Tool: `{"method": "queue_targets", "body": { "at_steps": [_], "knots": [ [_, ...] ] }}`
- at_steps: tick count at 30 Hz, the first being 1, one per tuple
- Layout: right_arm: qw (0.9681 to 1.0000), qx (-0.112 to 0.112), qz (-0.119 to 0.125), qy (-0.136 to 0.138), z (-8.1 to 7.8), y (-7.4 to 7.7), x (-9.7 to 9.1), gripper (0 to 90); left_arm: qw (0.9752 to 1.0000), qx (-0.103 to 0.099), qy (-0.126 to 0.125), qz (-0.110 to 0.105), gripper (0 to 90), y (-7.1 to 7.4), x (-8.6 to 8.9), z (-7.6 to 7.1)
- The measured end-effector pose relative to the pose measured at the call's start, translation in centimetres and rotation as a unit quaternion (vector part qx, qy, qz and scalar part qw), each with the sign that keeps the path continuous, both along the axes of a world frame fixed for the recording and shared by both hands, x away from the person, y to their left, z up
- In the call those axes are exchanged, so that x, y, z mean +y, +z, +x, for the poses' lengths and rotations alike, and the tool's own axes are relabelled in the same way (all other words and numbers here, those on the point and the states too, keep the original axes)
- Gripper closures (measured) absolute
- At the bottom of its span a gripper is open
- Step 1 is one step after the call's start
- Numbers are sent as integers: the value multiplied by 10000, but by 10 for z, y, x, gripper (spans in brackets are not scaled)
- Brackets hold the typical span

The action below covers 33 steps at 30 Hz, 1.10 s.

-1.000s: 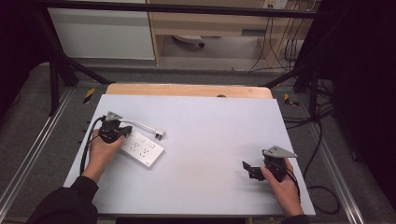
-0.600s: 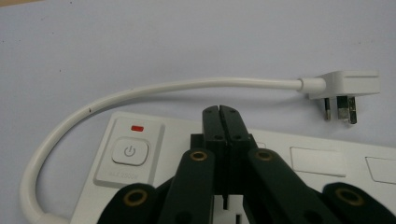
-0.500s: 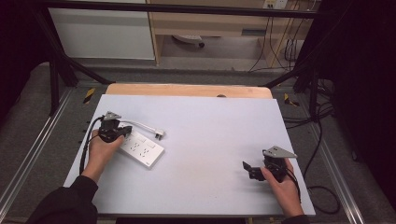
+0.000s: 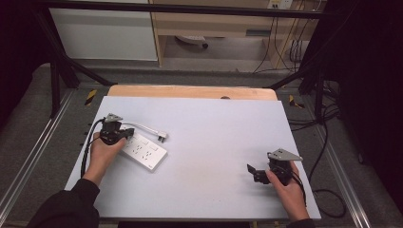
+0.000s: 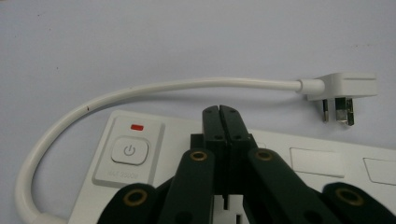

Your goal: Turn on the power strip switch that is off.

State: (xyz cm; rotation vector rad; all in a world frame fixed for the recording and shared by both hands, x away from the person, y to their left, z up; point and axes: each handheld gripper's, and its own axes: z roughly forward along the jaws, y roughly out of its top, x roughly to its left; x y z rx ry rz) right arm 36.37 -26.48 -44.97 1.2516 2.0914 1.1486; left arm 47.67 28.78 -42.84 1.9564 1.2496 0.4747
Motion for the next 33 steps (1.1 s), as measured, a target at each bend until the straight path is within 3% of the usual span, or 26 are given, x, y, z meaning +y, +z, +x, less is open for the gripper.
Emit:
{"method": "queue_targets", "body": {
  "at_steps": [33],
  "knots": [
    [10000,28,12,-2,1,0,-1,30,9999,-103,9,18,900,-4,-1,1]
  ]
}}
